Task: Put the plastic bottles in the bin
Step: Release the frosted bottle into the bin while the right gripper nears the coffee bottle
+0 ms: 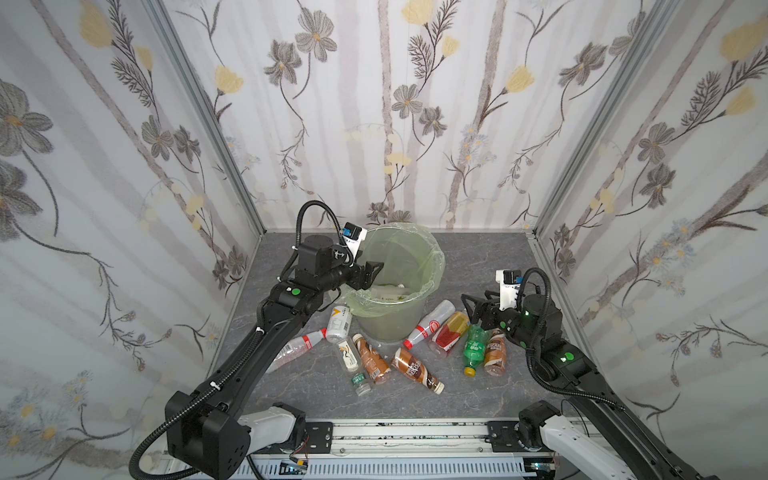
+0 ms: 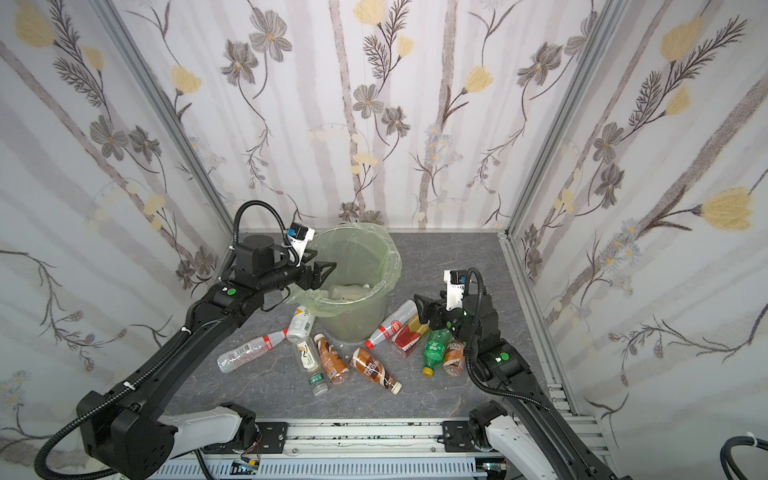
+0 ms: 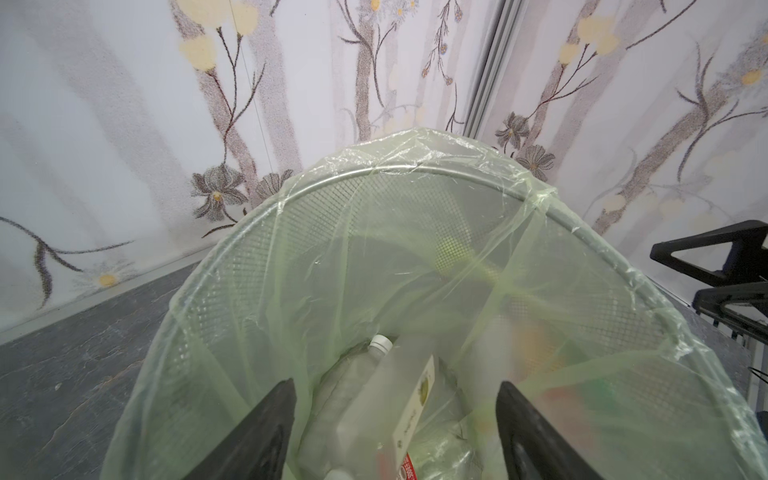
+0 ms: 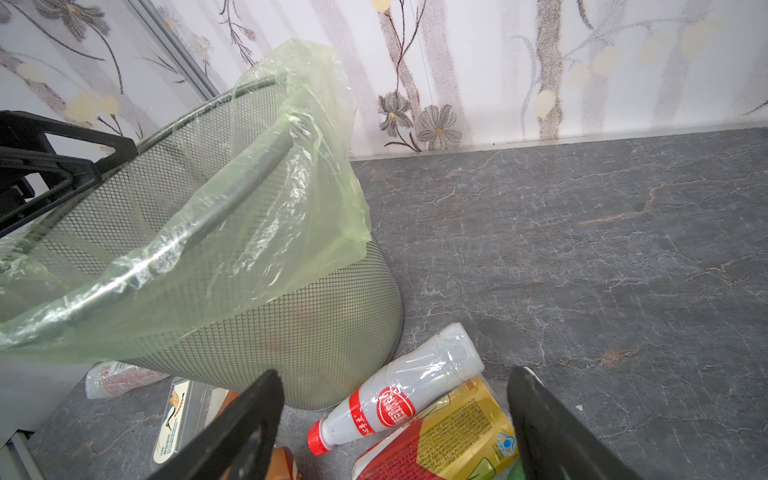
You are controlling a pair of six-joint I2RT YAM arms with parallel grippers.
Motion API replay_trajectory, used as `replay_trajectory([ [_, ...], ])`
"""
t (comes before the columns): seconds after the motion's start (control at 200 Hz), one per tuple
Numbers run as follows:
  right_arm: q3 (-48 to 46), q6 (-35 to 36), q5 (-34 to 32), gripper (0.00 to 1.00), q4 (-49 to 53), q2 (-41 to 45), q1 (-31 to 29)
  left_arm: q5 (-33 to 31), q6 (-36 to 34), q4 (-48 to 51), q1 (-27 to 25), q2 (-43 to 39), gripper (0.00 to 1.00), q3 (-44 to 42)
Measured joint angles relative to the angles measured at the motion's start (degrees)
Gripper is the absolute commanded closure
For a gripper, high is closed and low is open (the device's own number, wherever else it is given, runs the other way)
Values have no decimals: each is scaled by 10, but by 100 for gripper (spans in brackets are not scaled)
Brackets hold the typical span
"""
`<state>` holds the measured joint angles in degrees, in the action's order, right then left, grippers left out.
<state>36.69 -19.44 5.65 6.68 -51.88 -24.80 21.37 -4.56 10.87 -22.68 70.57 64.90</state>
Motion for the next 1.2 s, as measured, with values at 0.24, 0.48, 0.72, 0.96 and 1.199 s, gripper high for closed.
replay_trajectory([
  [0.24, -1, 0, 0, 15, 0, 0, 0, -50, 10, -3, 0, -38, 15, -24],
  [0.48, -2, 0, -1, 15, 0, -7, 0, -127, 49, 7, 20, -92, 14, -67],
  [0.72, -2, 0, -11, 15, 7, -24, 0, -176, 94, 42, 68, -133, 14, -87],
  [0.96, -2, -16, -20, 15, 14, -33, 0, -183, 122, 70, 113, -155, 16, -106],
  [1.199, 0, -53, -110, 17, 71, -45, 21, -192, 152, 104, 158, -153, 15, -147],
])
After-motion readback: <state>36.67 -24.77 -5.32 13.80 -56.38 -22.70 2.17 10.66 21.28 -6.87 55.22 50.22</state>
